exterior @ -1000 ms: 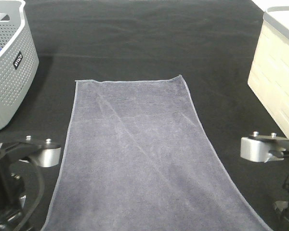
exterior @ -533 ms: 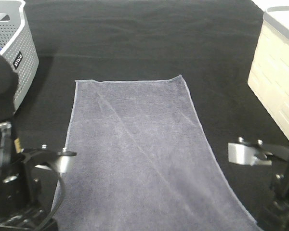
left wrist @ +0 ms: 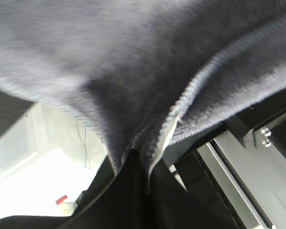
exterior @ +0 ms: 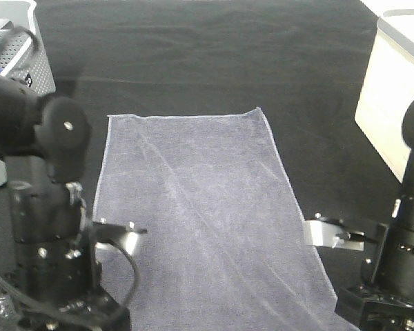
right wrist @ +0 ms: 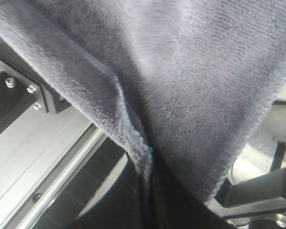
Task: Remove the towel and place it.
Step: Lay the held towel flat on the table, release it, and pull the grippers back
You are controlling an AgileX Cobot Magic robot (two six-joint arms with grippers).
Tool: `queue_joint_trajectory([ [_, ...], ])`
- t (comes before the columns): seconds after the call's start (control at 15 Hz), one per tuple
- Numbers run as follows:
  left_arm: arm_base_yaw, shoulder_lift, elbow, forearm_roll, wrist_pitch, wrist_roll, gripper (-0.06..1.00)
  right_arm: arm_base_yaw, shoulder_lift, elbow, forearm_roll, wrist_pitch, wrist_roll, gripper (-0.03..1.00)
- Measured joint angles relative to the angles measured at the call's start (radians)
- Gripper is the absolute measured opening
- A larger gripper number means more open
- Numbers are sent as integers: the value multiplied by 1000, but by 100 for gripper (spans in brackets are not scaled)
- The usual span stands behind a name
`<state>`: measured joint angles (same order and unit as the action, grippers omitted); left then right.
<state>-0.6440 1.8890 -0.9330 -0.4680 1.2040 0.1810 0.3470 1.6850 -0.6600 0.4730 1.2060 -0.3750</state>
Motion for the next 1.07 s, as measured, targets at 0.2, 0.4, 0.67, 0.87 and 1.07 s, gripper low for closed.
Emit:
queue_joint_trajectory([
  [0.2, -41, 15, 0, -19, 0, 0, 0, 0, 34, 0, 19, -2, -4, 2],
  [0.4, -42, 16, 0, -27, 0, -16, 0, 0, 34, 0, 58, -7, -26, 3],
  [0.67, -42, 16, 0, -44, 4, -23, 1, 0, 34, 0, 66, -9, -33, 9],
  [0.87, -42, 16, 0, -78, 4, -23, 10, 0, 34, 0, 74, -9, -33, 16],
  [1.07, -42, 16, 0, -130, 4, -44, 38, 0, 34, 0, 95, -9, -32, 50],
])
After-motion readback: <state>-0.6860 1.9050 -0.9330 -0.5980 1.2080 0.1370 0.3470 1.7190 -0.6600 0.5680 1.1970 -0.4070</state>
